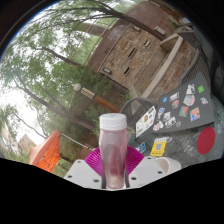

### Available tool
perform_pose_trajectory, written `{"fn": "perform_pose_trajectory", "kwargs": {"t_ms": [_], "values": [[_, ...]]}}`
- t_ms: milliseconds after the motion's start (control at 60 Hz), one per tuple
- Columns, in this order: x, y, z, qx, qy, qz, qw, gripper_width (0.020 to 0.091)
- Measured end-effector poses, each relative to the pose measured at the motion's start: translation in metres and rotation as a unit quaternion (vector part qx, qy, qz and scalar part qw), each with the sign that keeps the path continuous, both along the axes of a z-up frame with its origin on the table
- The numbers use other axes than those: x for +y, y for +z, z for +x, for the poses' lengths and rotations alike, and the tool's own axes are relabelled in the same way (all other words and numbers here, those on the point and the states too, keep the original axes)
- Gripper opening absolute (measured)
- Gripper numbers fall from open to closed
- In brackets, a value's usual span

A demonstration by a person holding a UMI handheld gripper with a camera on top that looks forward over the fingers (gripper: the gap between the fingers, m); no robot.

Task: Pour water

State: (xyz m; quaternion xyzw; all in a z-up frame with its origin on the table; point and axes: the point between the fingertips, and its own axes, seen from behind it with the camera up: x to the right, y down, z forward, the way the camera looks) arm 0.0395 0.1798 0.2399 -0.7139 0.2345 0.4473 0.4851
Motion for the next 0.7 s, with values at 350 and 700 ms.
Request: {"fn": "perform_pose_trajectory", "kwargs": {"t_ms": [350,700], "values": [[0.013,-0.12,0.178,-0.506,-0.014,0.126,0.853,0.028],[0.007,-0.172,0.191,-0.485,-0.009,0.112,0.867,0.0323]]}}
